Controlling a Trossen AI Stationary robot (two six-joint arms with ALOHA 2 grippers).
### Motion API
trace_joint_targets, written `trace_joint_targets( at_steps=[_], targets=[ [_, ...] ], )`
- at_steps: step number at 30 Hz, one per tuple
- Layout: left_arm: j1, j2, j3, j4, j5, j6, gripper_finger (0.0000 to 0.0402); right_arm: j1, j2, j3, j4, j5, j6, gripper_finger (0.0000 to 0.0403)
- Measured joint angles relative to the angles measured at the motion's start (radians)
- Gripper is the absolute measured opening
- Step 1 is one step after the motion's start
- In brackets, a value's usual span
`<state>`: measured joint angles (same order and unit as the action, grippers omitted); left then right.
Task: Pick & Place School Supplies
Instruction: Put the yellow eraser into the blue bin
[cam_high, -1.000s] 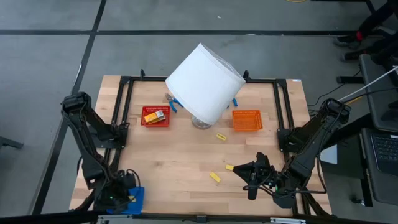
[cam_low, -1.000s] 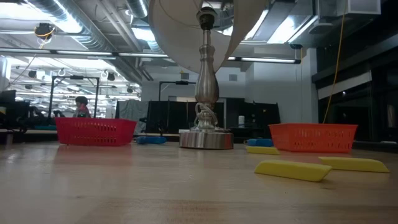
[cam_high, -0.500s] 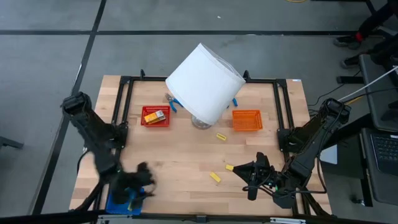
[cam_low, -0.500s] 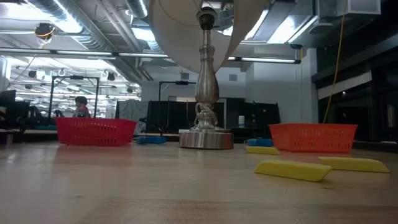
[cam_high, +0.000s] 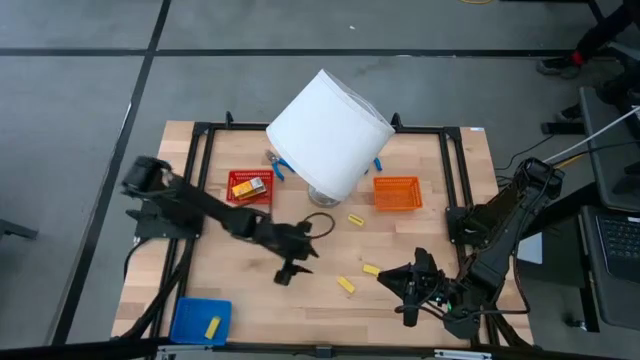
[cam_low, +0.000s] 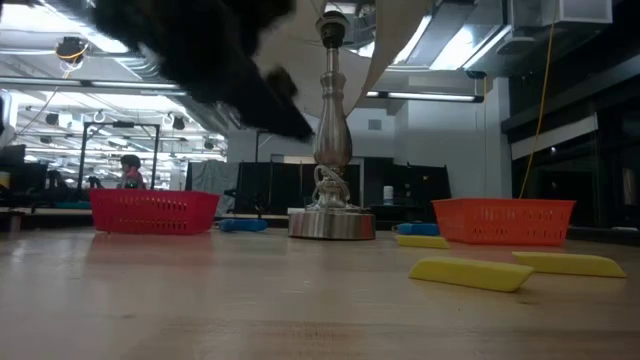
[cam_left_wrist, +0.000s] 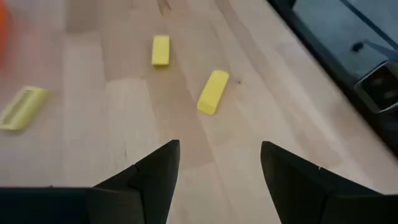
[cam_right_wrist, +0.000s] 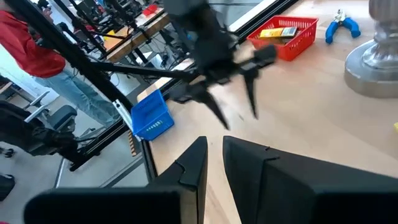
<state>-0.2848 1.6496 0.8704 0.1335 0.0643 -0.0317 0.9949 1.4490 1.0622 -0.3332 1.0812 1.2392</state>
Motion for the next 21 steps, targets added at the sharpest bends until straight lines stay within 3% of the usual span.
trace_joint_targets(
  at_steps=[5,10,21],
  targets=[
    [0.036,0.159,0.096,0.057,0.102,0.109,0.0221,0.023,0.0,0.0,-0.004,0.011,0.013,0.0055],
    [0.038,0.308,0.237,0.046,0.141,0.162,0.0221,0.025,0.0,0.0,-0.004,0.01,0.021,0.0055],
    [0.029,0.425,0.341,0.049,0.144,0.192,0.0221,0.025,0.0,0.0,-0.004,0.01,0.036,0.0055]
  ],
)
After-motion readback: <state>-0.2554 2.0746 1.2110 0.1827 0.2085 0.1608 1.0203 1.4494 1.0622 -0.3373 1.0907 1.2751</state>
